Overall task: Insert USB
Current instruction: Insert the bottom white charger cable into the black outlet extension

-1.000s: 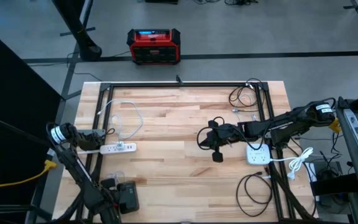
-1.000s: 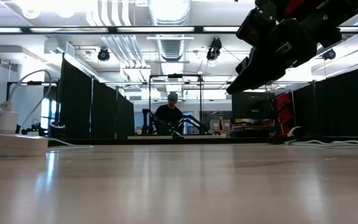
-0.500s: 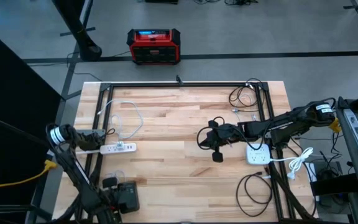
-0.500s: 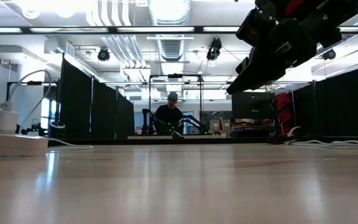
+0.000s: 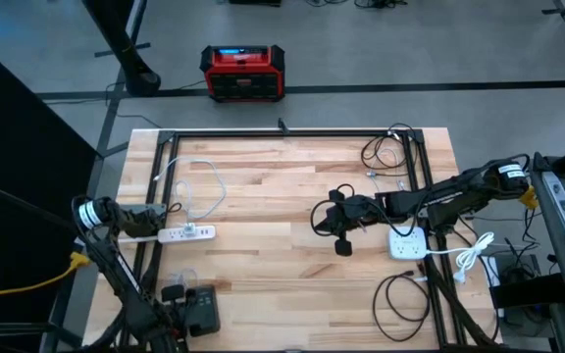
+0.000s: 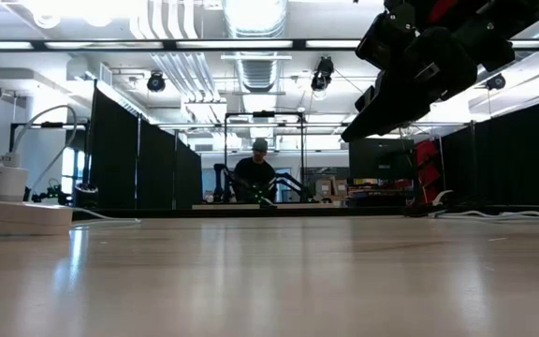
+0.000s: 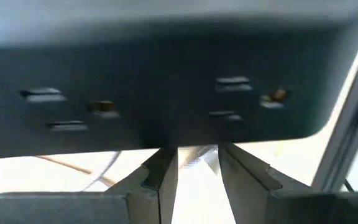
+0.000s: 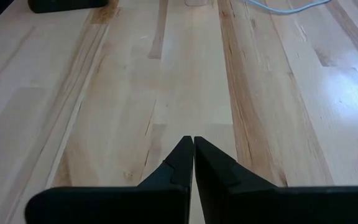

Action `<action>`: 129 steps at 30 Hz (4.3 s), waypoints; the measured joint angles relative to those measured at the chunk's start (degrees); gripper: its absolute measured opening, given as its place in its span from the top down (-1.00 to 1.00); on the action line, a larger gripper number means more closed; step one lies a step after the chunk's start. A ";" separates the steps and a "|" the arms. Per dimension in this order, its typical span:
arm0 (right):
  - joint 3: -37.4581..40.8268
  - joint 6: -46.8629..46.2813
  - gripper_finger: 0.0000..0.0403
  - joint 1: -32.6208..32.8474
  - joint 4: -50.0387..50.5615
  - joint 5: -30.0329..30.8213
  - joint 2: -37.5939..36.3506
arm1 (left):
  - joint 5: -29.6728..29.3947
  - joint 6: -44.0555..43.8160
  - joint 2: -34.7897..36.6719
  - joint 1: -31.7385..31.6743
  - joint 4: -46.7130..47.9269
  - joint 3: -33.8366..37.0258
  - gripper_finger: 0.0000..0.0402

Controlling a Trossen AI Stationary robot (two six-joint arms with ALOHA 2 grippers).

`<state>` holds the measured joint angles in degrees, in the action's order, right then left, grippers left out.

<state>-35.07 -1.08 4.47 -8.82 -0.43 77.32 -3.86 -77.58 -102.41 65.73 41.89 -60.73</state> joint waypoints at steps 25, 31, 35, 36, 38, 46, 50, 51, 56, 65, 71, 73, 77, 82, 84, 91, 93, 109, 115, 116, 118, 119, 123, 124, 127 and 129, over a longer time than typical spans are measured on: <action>0.00 -0.44 1.00 0.00 0.00 0.02 0.00 | 2.76 -1.42 0.28 1.60 -1.95 -1.26 0.48; 0.00 -0.46 1.00 0.02 0.02 0.02 0.00 | 1.54 -1.11 -1.50 1.82 -2.15 -1.07 0.48; 0.00 -0.46 1.00 0.02 0.02 0.02 -0.01 | 1.30 -0.94 -2.82 1.99 -2.27 -1.27 0.48; 0.00 -0.46 1.00 0.02 0.03 0.02 0.00 | 1.29 -0.93 -3.00 1.99 -2.28 -1.25 0.48; 0.00 -0.46 1.00 0.02 0.02 0.02 -0.01 | 1.29 -0.99 -3.04 1.99 -2.27 -1.25 0.50; 0.00 -0.46 1.00 0.15 0.04 0.03 0.00 | 1.28 -3.80 -2.78 1.97 -2.17 -1.11 0.96; 0.00 -0.48 1.00 0.34 0.04 0.02 0.00 | 1.39 -9.04 -1.37 1.95 -1.04 -0.96 0.99; 0.00 -0.48 1.00 0.41 0.02 0.02 0.00 | 1.59 -10.86 -0.85 1.95 -0.13 -0.96 0.99; 0.00 -0.47 1.00 0.55 0.05 0.01 -0.01 | 1.69 -19.97 2.59 1.99 4.87 -2.71 1.00; 0.00 -0.67 1.00 0.55 -0.61 -0.04 0.00 | 1.47 -22.64 3.78 1.96 27.81 -16.52 1.00; 0.00 -2.21 1.00 0.55 -11.77 -12.18 0.72 | 1.05 -23.57 3.87 0.39 47.96 -27.91 1.00; 0.00 -2.14 1.00 0.77 -19.45 -19.21 1.78 | -0.98 -20.88 4.36 -0.62 47.89 -29.09 1.00; -0.02 -6.10 1.00 1.38 -36.70 -28.36 5.35 | -9.07 -16.13 4.48 -3.86 47.99 -29.26 1.00; -2.49 -11.72 1.00 1.74 -45.85 -29.68 11.41 | -16.36 -9.51 4.09 -8.88 48.11 -29.16 1.00; -4.85 -11.57 1.00 2.05 -45.54 -29.50 14.18 | -18.15 -7.06 4.11 -10.70 48.13 -29.16 1.00; -13.37 -6.31 0.94 2.64 -44.54 -26.06 22.53 | -20.65 3.58 4.11 -16.57 46.61 -29.18 1.00; -15.95 -4.90 0.84 2.64 -42.32 -23.24 23.72 | -21.78 6.80 4.11 -17.41 45.84 -29.22 1.00; -38.78 -7.05 0.04 3.48 -20.13 -15.79 32.75 | -25.75 15.63 4.11 -20.15 43.46 -29.24 1.00; -43.68 -11.93 0.08 4.24 -19.59 -14.34 37.70 | -26.83 16.94 4.11 -20.50 43.19 -29.24 1.00; -44.56 -12.49 0.09 4.31 -19.77 -14.34 38.43 | -26.88 17.08 4.11 -20.53 43.18 -29.24 1.00; -45.96 -13.44 0.09 4.39 -19.74 -14.54 39.56 | -27.02 17.11 4.11 -20.63 43.15 -29.24 1.00; -46.61 -14.03 0.09 4.43 -19.76 -14.54 40.07 | -27.04 17.11 4.11 -20.63 43.16 -29.25 1.00; -48.77 -15.09 0.09 4.66 -19.66 -14.54 41.57 | -27.09 17.11 4.11 -20.63 42.99 -29.25 1.00; -49.48 -15.43 0.09 4.86 -19.84 -14.54 42.07 | -27.10 17.12 4.11 -20.63 43.00 -29.24 1.00; -51.51 -15.60 0.09 5.35 -18.57 -14.45 43.84 | -27.11 17.13 4.11 -20.63 42.93 -29.25 1.00; -52.61 -15.58 0.09 5.51 -17.91 -13.90 45.04 | -27.12 17.11 4.11 -20.63 42.74 -29.24 1.00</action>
<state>-87.68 -16.67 9.98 -26.73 -14.33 122.36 -30.98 -60.47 -98.30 45.10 84.63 -89.97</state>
